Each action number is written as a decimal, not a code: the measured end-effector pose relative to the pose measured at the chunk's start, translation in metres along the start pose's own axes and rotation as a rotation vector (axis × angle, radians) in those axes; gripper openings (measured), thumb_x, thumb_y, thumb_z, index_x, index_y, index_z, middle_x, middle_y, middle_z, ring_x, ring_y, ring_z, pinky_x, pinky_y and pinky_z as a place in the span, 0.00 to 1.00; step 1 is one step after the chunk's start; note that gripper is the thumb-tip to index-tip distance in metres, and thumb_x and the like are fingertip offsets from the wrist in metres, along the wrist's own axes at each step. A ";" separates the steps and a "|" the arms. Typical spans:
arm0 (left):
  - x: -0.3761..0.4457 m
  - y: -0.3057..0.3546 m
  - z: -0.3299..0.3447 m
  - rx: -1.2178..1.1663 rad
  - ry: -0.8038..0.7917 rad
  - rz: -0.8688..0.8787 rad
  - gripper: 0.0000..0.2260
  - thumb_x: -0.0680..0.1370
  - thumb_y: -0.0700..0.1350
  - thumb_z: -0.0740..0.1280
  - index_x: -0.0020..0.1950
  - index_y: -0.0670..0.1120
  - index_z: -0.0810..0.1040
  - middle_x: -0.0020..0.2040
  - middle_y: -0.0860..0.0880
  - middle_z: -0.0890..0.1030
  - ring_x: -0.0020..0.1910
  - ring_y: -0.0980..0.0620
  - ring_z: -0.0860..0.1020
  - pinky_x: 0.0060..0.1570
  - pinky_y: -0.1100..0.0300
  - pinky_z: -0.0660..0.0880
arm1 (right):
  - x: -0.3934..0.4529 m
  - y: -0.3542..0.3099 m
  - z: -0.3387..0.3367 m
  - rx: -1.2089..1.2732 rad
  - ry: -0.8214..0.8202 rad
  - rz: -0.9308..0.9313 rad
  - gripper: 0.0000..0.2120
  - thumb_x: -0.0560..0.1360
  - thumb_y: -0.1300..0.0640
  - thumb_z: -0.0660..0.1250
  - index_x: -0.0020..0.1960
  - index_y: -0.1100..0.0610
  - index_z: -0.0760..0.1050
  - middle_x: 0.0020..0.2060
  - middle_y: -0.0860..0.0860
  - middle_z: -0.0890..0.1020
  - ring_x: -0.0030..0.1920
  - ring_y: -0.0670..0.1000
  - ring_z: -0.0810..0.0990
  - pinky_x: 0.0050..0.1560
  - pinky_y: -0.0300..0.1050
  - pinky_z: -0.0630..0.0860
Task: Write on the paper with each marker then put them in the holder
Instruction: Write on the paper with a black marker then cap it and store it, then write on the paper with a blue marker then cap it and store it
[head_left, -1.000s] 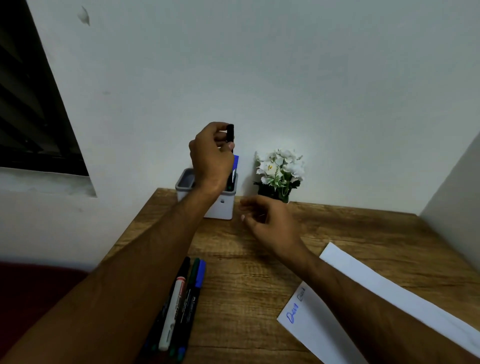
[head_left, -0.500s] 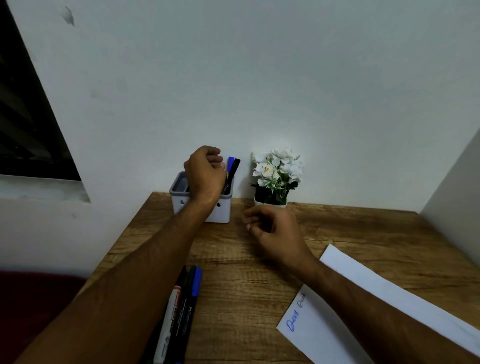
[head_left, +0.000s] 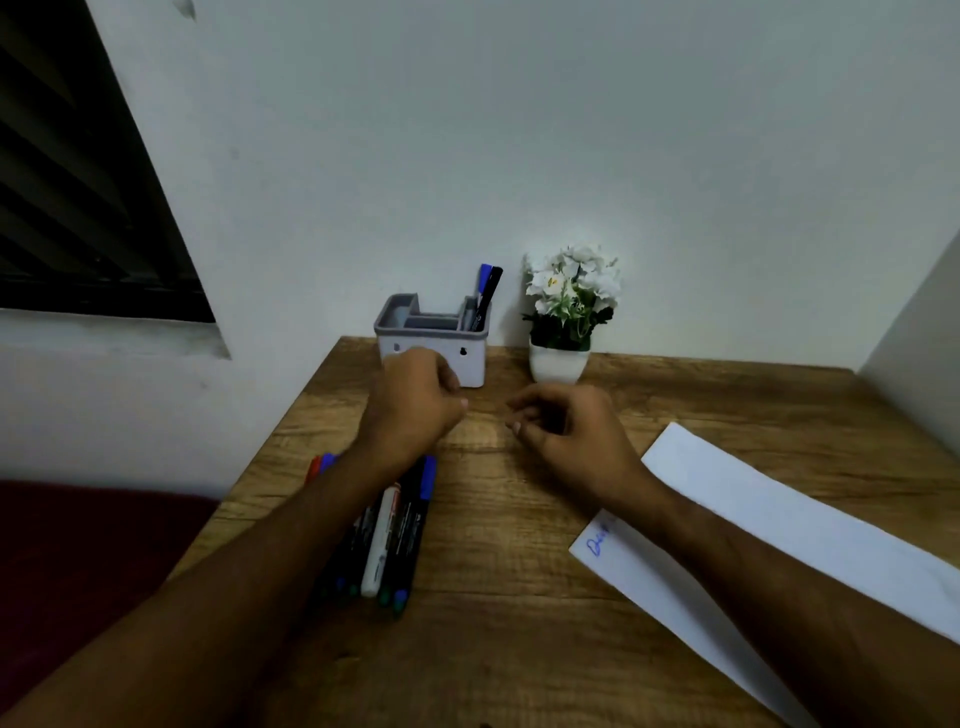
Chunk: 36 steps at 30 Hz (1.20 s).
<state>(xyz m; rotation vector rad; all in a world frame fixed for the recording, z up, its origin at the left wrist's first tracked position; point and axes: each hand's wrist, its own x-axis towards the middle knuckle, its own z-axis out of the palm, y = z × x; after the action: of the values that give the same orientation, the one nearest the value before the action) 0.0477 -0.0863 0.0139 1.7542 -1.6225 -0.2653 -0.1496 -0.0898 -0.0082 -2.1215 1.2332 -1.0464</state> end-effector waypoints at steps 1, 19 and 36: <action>-0.009 -0.002 -0.001 0.103 -0.044 -0.010 0.05 0.68 0.43 0.77 0.41 0.48 0.82 0.40 0.51 0.82 0.42 0.53 0.80 0.44 0.59 0.79 | -0.003 -0.001 0.001 0.003 -0.004 -0.004 0.11 0.75 0.65 0.73 0.57 0.57 0.84 0.45 0.45 0.86 0.47 0.40 0.84 0.49 0.29 0.78; -0.024 0.028 -0.002 -0.058 -0.185 -0.058 0.10 0.67 0.36 0.78 0.40 0.50 0.84 0.39 0.51 0.85 0.41 0.56 0.83 0.49 0.56 0.82 | -0.022 -0.008 -0.006 0.131 -0.024 0.135 0.06 0.77 0.60 0.74 0.53 0.56 0.84 0.39 0.51 0.87 0.39 0.50 0.87 0.48 0.54 0.85; -0.015 0.085 0.029 -1.443 -0.358 -0.780 0.12 0.84 0.40 0.55 0.45 0.42 0.75 0.42 0.45 0.77 0.38 0.50 0.77 0.40 0.53 0.74 | -0.035 -0.017 -0.032 0.327 -0.027 0.421 0.16 0.83 0.57 0.65 0.41 0.64 0.83 0.29 0.52 0.80 0.29 0.49 0.75 0.33 0.44 0.71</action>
<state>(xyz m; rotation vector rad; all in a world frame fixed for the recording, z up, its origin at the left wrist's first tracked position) -0.0386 -0.0783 0.0408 1.0109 -0.4196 -1.6726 -0.1774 -0.0514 0.0096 -1.5408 1.3171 -0.9488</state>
